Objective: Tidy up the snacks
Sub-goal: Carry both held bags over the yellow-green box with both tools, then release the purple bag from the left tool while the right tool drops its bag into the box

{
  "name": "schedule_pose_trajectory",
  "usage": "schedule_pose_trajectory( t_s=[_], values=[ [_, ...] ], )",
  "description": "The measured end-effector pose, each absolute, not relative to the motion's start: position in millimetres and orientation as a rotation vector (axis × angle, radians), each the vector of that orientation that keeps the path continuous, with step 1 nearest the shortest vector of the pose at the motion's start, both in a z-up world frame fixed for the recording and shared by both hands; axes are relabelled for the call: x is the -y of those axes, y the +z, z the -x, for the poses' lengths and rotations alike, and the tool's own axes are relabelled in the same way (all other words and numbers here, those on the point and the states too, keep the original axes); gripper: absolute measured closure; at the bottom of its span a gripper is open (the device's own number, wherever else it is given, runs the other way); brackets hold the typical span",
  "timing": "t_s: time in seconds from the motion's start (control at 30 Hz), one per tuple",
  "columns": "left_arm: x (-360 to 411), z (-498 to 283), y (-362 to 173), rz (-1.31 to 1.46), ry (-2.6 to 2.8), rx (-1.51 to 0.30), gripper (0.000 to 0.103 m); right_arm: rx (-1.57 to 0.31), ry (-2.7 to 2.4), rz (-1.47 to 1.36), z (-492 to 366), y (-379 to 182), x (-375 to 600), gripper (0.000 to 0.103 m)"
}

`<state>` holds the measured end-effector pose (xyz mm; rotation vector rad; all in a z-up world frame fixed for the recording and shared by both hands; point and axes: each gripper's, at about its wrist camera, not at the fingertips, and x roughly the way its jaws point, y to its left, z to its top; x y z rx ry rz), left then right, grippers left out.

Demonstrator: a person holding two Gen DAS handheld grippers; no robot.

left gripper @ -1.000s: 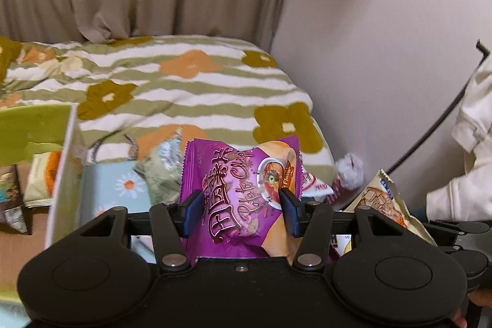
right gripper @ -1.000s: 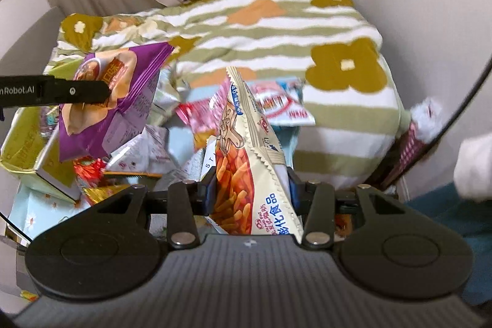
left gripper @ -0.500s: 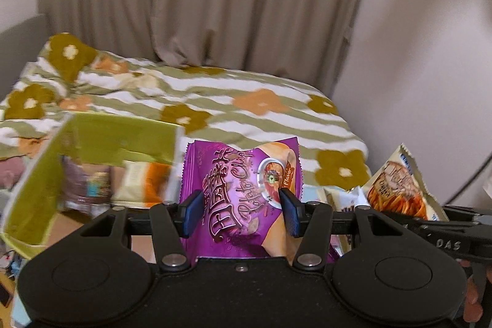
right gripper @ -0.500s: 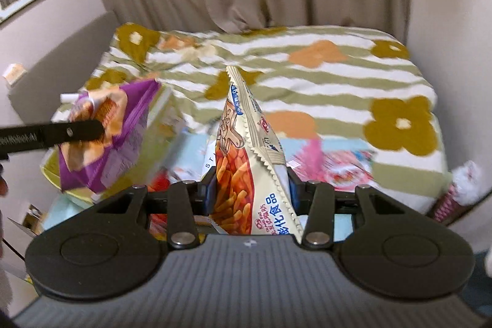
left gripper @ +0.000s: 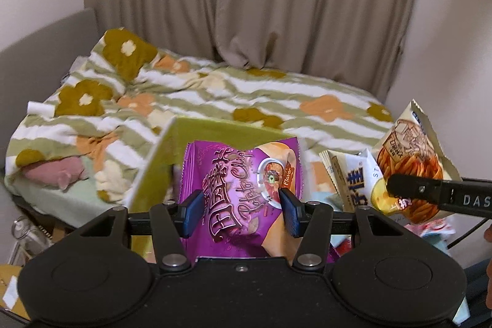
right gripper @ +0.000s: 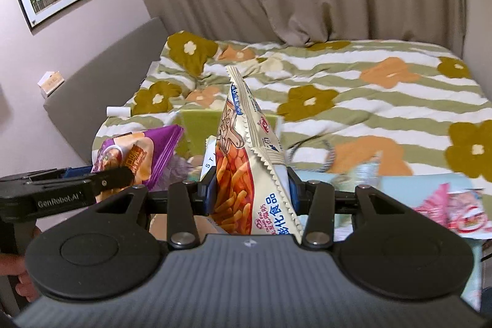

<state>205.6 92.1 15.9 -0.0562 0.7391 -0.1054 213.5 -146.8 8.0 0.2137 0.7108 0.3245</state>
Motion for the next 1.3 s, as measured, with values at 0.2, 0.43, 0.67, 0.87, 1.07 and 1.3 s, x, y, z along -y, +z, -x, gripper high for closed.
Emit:
schedule_pose_trajectory(
  t_s=[0.2, 0.43, 0.67, 0.87, 1.07, 1.3],
  values=[
    [-136, -230, -19, 0.033, -0.123, -0.822, 0.046, -0.778, 0.297, -0.218, -232, -14, 88, 0.044],
    [-151, -247, -57, 0.008, -0.212, -0.900, 0.045, -0.838, 0.198, -0.228, -242, -45, 55, 0.044],
    [-157, -243, -62, -0.002, -0.214, -0.881, 0.000, -0.885, 0.137, -0.238, -244, -60, 48, 0.044],
    [-166, -237, -59, 0.022, -0.187, -0.874, 0.000, -0.897, 0.136, -0.256, -244, -59, 46, 0.044],
    [-171, -228, -49, 0.041, -0.148, -0.844, 0.000, -0.905, 0.148, -0.287, -250, -56, 43, 0.043],
    [-175, -226, -49, 0.058, -0.114, -0.841, 0.000, -0.939, 0.153, -0.339, -258, -71, 36, 0.023]
  ],
)
